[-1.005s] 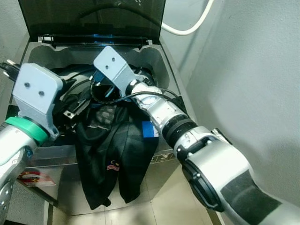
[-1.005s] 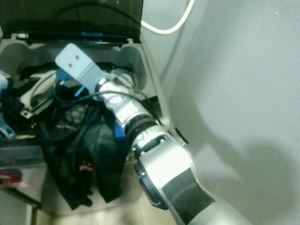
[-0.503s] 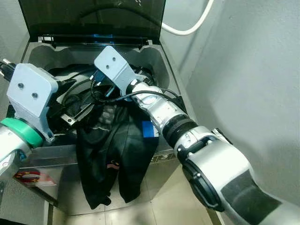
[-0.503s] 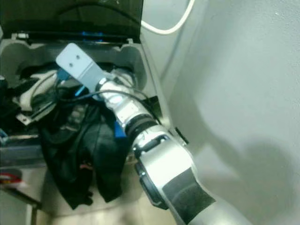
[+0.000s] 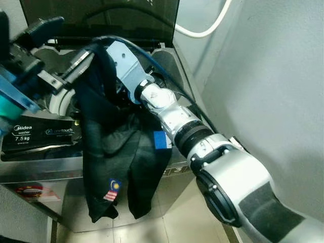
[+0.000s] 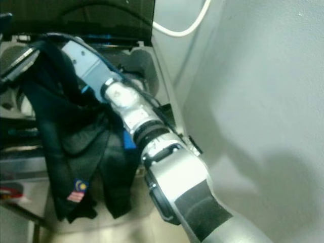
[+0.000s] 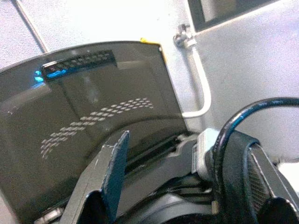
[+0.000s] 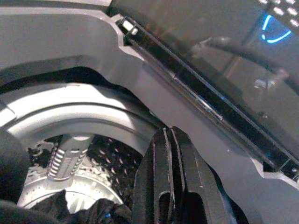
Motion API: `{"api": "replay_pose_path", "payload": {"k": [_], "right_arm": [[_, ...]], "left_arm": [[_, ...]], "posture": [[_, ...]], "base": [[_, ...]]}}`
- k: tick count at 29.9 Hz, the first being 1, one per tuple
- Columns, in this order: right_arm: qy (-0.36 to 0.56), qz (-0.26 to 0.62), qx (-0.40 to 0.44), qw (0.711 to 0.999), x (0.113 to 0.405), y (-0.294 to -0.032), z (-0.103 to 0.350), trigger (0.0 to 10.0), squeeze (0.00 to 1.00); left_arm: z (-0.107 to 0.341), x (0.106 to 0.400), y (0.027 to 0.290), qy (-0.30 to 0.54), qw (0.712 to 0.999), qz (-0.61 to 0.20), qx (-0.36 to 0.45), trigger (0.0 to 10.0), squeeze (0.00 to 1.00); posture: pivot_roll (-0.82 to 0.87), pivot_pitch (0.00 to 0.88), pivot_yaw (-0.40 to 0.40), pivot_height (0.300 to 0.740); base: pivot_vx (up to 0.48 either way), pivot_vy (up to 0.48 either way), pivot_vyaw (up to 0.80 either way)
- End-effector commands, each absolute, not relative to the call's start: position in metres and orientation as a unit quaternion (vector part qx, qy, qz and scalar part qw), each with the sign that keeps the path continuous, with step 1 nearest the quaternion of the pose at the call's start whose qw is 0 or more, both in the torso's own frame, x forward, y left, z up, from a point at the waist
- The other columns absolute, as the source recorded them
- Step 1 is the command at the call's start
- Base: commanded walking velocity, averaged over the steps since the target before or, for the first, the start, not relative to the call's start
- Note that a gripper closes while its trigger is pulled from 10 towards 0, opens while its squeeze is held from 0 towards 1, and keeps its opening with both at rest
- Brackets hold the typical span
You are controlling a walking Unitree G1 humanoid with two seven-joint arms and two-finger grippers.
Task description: Clothes washing
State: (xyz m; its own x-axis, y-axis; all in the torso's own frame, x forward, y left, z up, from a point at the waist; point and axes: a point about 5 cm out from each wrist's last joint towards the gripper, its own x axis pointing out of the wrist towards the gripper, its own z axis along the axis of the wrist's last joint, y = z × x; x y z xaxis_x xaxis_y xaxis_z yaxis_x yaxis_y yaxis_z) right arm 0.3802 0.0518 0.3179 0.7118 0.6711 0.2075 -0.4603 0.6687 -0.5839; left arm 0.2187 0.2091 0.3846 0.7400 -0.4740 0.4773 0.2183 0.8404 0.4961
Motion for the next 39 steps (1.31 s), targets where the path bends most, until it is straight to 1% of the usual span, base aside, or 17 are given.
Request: {"api": "replay_pose_path", "payload": {"k": [1, 2, 3, 5, 9, 10, 13, 14, 15, 17, 23, 26, 28, 32, 34, 36, 39], "right_arm": [[-0.183, 0.323, -0.266, 0.89, 0.382, 0.05, 0.304, 10.0, 0.0], [-0.184, 0.323, -0.266, 0.89, 0.382, 0.05, 0.304, 10.0, 0.0], [-0.184, 0.323, -0.266, 0.89, 0.382, 0.05, 0.304, 10.0, 0.0], [-0.184, 0.323, -0.265, 0.89, 0.382, 0.05, 0.304, 10.0, 0.0], [-0.185, 0.323, -0.265, 0.89, 0.382, 0.049, 0.304, 10.0, 0.0], [-0.185, 0.323, -0.266, 0.889, 0.383, 0.048, 0.304, 10.0, 0.0], [-0.185, 0.322, -0.266, 0.89, 0.383, 0.048, 0.304, 10.0, 0.0], [-0.185, 0.321, -0.266, 0.89, 0.383, 0.047, 0.304, 10.0, 0.0], [-0.185, 0.321, -0.266, 0.89, 0.383, 0.047, 0.304, 10.0, 0.0], [-0.186, 0.321, -0.266, 0.89, 0.383, 0.047, 0.305, 10.0, 0.0], [-0.186, 0.321, -0.266, 0.89, 0.383, 0.047, 0.305, 10.0, 0.0], [-0.187, 0.32, -0.265, 0.89, 0.384, 0.047, 0.305, 10.0, 0.0], [-0.187, 0.32, -0.265, 0.89, 0.384, 0.047, 0.305, 10.0, 0.0], [-0.188, 0.321, -0.264, 0.89, 0.383, 0.048, 0.305, 10.0, 0.0], [-0.188, 0.321, -0.264, 0.89, 0.383, 0.048, 0.305, 10.0, 0.0], [-0.189, 0.322, -0.264, 0.89, 0.383, 0.048, 0.306, 10.0, 0.0], [-0.189, 0.322, -0.263, 0.889, 0.383, 0.048, 0.306, 10.0, 0.0]], "left_arm": [[0.377, 0.218, 0.225, -0.296, 0.913, -0.142, 0.241, 10.0, 0.0], [0.362, 0.225, 0.227, -0.263, 0.915, -0.129, 0.279, 10.0, 0.0], [0.362, 0.225, 0.227, -0.263, 0.915, -0.129, 0.279, 10.0, 0.0], [0.338, 0.235, 0.229, -0.217, 0.916, -0.109, 0.32, 10.0, 0.0], [0.316, 0.243, 0.232, -0.176, 0.929, -0.094, 0.313, 10.0, 0.0], [0.305, 0.245, 0.229, -0.155, 0.933, -0.108, 0.306, 10.0, 0.0], [0.298, 0.246, 0.226, -0.143, 0.937, -0.13, 0.291, 10.0, 0.0], [0.287, 0.244, 0.219, -0.122, 0.942, -0.17, 0.261, 10.0, 0.0], [0.287, 0.244, 0.219, -0.122, 0.942, -0.17, 0.261, 10.0, 0.0], [0.276, 0.24, 0.21, -0.098, 0.942, -0.209, 0.243, 10.0, 0.0], [0.266, 0.236, 0.206, -0.087, 0.94, -0.232, 0.236, 10.0, 0.0], [0.264, 0.231, 0.195, -0.106, 0.929, -0.25, 0.251, 10.0, 0.0], [0.264, 0.231, 0.195, -0.106, 0.929, -0.25, 0.251, 10.0, 0.0], [0.278, 0.229, 0.188, -0.152, 0.918, -0.233, 0.282, 10.0, 0.0], [0.278, 0.229, 0.188, -0.152, 0.918, -0.233, 0.282, 10.0, 0.0], [0.281, 0.227, 0.183, -0.161, 0.906, -0.236, 0.312, 10.0, 0.0], [0.281, 0.226, 0.182, -0.16, 0.903, -0.239, 0.319, 10.0, 0.0]], "posture": [[0.2, 0.144, -0.078, 0.74], [0.21, 0.144, -0.078, 0.74], [0.21, 0.144, -0.078, 0.74], [0.2, 0.144, -0.078, 0.74], [0.2, 0.144, -0.078, 0.74], [0.19, 0.145, -0.079, 0.74], [0.19, 0.144, -0.077, 0.74], [0.19, 0.144, -0.077, 0.74], [0.19, 0.144, -0.077, 0.74], [0.19, 0.143, -0.075, 0.74], [0.19, 0.143, -0.075, 0.74], [0.2, 0.142, -0.076, 0.74], [0.2, 0.142, -0.076, 0.74], [0.2, 0.14, -0.077, 0.74], [0.2, 0.14, -0.077, 0.74], [0.2, 0.139, -0.076, 0.74], [0.2, 0.139, -0.076, 0.74]], "base": [[0.0, 0.0, 0.0], [0.0, 0.0, 0.0], [0.0, 0.0, 0.0], [0.0, 0.0, 0.0], [0.0, 0.0, 0.0], [0.0, 0.0, 0.0], [0.0, 0.0, 0.0], [0.0, 0.0, 0.0], [0.0, 0.0, 0.0], [0.0, 0.0, 0.0], [0.0, 0.0, 0.0], [0.0, 0.0, 0.0], [0.0, 0.0, 0.0], [0.0, 0.0, 0.0], [0.0, 0.0, 0.0], [0.0, 0.0, 0.0], [0.0, 0.0, 0.0]]}}
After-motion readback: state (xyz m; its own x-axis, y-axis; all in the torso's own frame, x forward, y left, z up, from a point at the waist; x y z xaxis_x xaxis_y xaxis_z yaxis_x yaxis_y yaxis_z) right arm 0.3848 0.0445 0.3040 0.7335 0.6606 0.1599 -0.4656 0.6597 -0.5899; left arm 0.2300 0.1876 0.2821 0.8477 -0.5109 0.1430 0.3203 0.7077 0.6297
